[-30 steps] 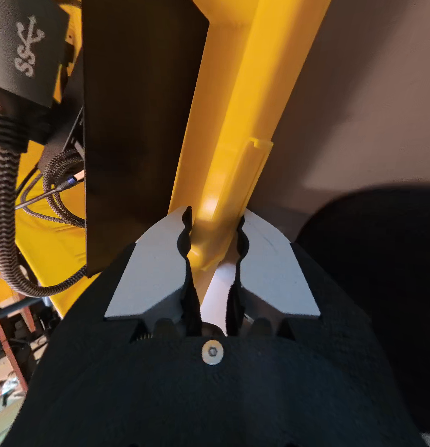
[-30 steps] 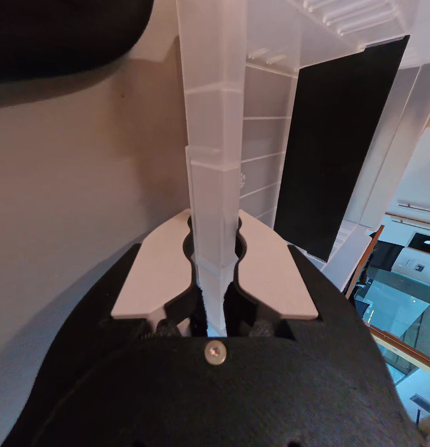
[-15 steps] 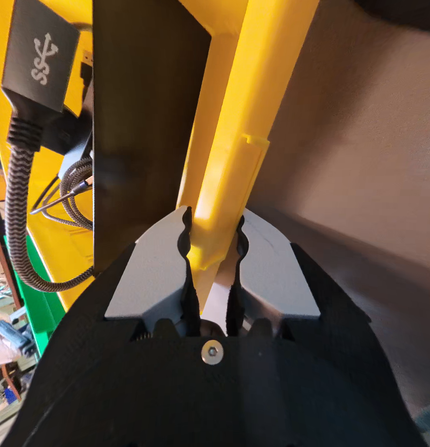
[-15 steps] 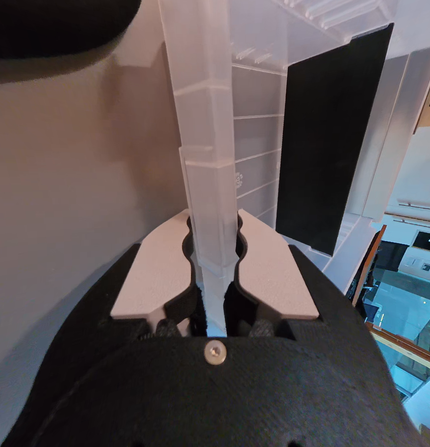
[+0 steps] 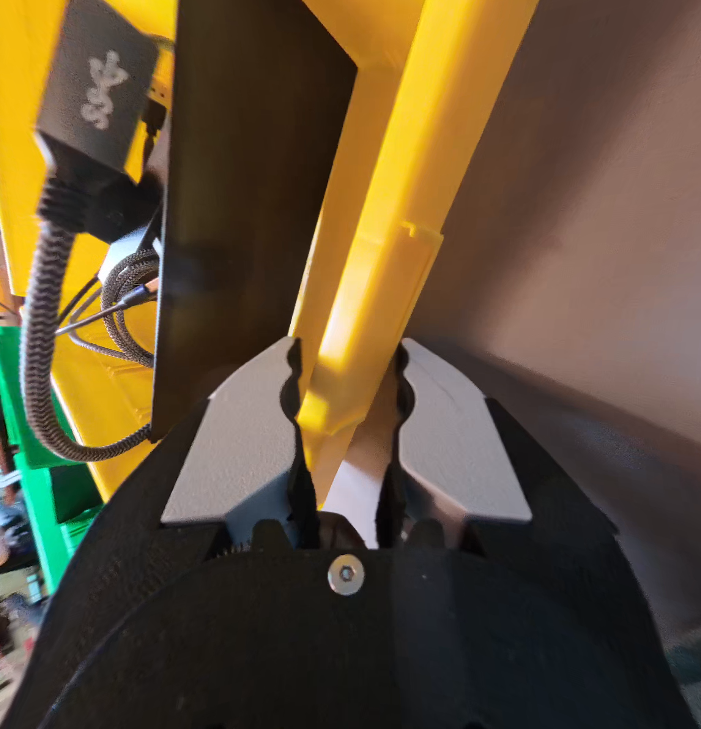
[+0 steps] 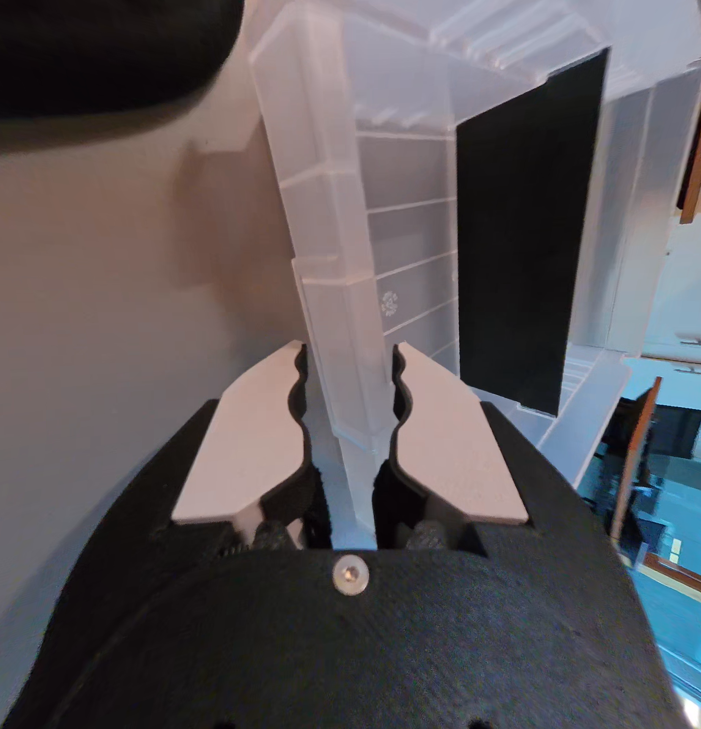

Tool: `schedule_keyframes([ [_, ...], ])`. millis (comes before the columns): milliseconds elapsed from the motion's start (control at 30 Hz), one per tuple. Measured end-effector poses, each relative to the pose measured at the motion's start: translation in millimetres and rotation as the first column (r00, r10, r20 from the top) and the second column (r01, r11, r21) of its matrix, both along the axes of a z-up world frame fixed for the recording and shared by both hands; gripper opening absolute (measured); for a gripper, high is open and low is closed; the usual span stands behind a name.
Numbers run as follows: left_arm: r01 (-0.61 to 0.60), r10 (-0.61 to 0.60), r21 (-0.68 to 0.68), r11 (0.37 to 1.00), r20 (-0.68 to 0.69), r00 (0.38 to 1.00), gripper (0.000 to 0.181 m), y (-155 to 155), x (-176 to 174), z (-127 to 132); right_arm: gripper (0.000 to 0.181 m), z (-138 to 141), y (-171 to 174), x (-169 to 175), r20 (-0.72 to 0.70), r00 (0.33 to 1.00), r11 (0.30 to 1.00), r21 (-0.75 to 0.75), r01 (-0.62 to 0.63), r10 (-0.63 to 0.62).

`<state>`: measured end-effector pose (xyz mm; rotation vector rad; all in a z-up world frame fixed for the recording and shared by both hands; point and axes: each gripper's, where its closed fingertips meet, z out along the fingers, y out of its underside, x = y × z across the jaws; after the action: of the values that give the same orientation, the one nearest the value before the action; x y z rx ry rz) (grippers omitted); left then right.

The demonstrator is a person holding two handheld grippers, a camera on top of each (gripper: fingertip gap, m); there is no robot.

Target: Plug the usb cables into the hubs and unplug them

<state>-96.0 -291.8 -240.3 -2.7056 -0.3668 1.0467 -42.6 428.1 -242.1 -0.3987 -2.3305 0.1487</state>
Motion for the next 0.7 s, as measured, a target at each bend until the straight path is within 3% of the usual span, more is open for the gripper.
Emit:
schedule_keyframes([
  [67, 0.010, -0.014, 0.102, 0.995, 0.035, 0.999, 0.057, 9, 8, 12, 0.048, 9, -6, 4, -0.027, 1.000, 0.995, -0.101, -0.002, -0.001],
  [167, 0.064, -0.081, 0.286, 0.956, 0.049, 0.995, 0.060, 26, 19, 54, 0.054, 29, -12, 10, -0.095, 0.995, 0.974, -0.228, -0.009, -0.013],
  [267, 0.193, -0.140, 0.404, 0.894, -0.158, 0.978, 0.055, 37, 0, 123, 0.054, 54, -18, 13, -0.202, 0.979, 0.947, -0.318, -0.053, -0.013],
  [333, 0.250, -0.127, 0.366, 0.897, -0.329, 0.936, 0.053, 33, -30, 162, 0.054, 70, -26, 14, -0.278, 0.961, 0.926, -0.365, -0.100, -0.006],
  [367, 0.261, -0.141, 0.313, 0.913, -0.358, 0.923, 0.052, 30, -46, 169, 0.054, 78, -30, 15, -0.313, 0.950, 0.915, -0.384, -0.127, 0.000],
  [467, 0.263, -0.243, 0.067, 0.963, -0.219, 0.945, 0.053, 24, -86, 144, 0.054, 96, -44, 16, -0.388, 0.921, 0.891, -0.412, -0.193, 0.020],
  [567, 0.302, -0.314, -0.216, 0.928, -0.021, 0.949, 0.053, 11, -116, 103, 0.054, 105, -51, 19, -0.421, 0.906, 0.888, -0.404, -0.219, 0.032],
  [700, 0.364, -0.347, -0.266, 0.893, 0.109, 0.931, 0.045, 16, -139, 74, 0.054, 108, -52, 21, -0.426, 0.904, 0.901, -0.378, -0.211, 0.033],
])
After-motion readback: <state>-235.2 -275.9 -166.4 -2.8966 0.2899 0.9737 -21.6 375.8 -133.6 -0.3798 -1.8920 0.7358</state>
